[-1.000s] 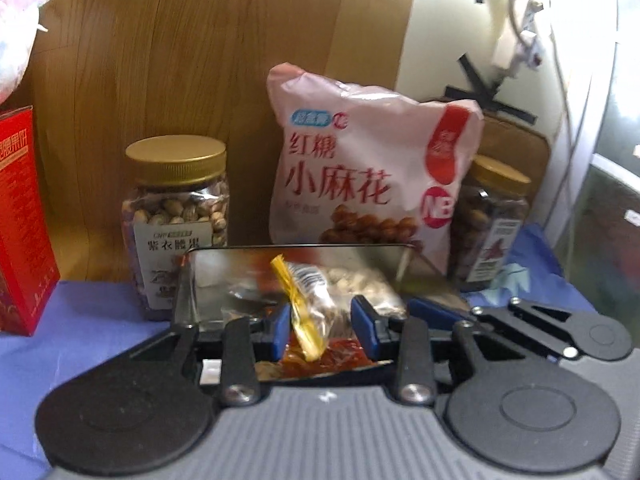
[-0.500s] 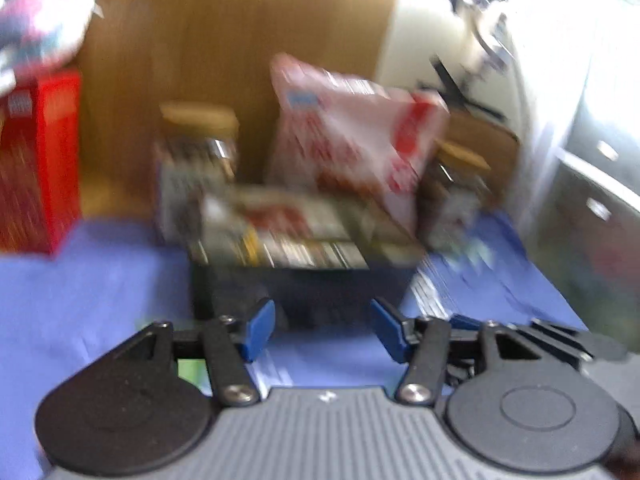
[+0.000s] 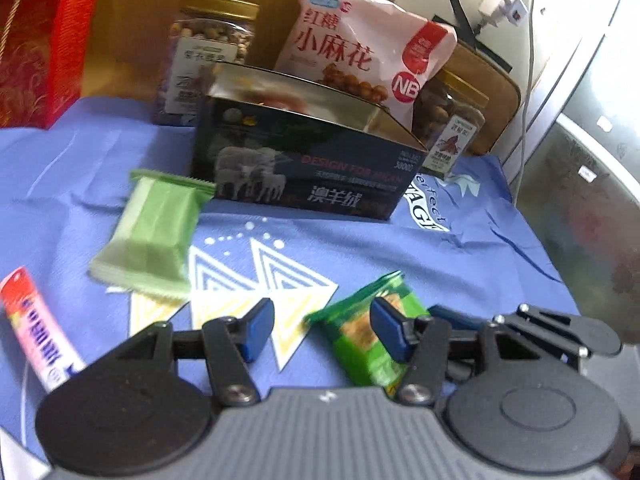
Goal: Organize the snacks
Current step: 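Move the left gripper to the green cracker packet on the cloth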
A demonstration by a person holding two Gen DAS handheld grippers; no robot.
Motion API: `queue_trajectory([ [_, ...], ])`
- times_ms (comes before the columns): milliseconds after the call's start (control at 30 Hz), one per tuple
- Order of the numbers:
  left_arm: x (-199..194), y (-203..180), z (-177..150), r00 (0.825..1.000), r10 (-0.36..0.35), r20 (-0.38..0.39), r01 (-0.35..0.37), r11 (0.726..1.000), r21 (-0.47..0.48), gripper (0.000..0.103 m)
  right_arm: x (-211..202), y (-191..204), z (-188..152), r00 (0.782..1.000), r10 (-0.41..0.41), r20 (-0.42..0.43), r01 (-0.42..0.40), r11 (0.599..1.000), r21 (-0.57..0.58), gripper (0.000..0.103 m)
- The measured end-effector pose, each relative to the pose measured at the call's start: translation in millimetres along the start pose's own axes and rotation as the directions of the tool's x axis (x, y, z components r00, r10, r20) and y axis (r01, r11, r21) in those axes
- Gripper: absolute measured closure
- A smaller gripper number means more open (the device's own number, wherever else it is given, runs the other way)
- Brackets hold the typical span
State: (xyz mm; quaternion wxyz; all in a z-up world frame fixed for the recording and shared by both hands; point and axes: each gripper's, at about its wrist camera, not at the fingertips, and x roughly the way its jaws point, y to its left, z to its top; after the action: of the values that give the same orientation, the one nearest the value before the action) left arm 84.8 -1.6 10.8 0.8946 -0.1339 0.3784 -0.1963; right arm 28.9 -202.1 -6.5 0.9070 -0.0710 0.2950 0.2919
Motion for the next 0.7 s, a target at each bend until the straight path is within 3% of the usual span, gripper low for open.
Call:
queue_trajectory([
  [100, -5, 0, 0, 1.000, 0.010, 0.011, -0.010, 1.000, 0.011, 0.050, -2, 12, -4, 1.000, -0.005, 0.007, 0.005, 0.999, -0.050, 0.072],
  [167, -6, -2, 4, 0.999, 0.023, 0.029, -0.024, 0.999, 0.031, 0.050, -3, 13, -6, 1.000, -0.016, -0.007, 0.016, 1.000, -0.019, 0.059],
  [200, -6, -4, 7, 0.999, 0.023, 0.034, -0.025, 0.998, 0.050, 0.050, -4, 13, -7, 1.000, -0.004, -0.013, 0.004, 1.000, 0.013, 0.046],
  [267, 0, -8, 11, 0.999, 0.035, 0.027, -0.037, 0.996, 0.085, 0.050, -4, 16, -12, 0.999, 0.030, -0.030, -0.028, 0.998, 0.056, 0.036],
  [367, 15, -11, 10, 0.999, 0.033, -0.025, -0.030, 0.994, 0.106, 0.050, 1, 23, -17, 0.997, -0.015, -0.072, 0.016, 1.000, 0.019, 0.035],
  [467, 16, -13, 3, 0.999, 0.014, -0.043, -0.009, 0.993, 0.115, 0.056, -6, 16, -19, 0.997, 0.006, -0.073, -0.004, 1.000, 0.027, 0.035],
  [500, 14, -14, 0, 0.998, -0.003, -0.063, 0.010, 0.994, 0.109, 0.056, -12, 14, -19, 0.998, -0.011, -0.058, 0.011, 1.000, 0.011, 0.035],
  [567, 9, -19, -11, 0.992, -0.065, -0.108, 0.076, 0.992, 0.104, 0.056, -24, 7, -21, 0.993, -0.118, -0.014, 0.117, 0.993, -0.031, 0.033],
  [633, 0, -30, -26, 0.992, -0.071, -0.104, 0.088, 0.983, 0.164, 0.054, -31, 0, -25, 0.974, -0.227, -0.003, 0.226, 0.971, -0.077, 0.033],
  [700, -9, -41, -38, 0.992, -0.075, -0.106, 0.098, 0.969, 0.226, 0.052, -40, -8, -30, 0.962, -0.274, 0.001, 0.274, 0.959, -0.071, 0.034],
])
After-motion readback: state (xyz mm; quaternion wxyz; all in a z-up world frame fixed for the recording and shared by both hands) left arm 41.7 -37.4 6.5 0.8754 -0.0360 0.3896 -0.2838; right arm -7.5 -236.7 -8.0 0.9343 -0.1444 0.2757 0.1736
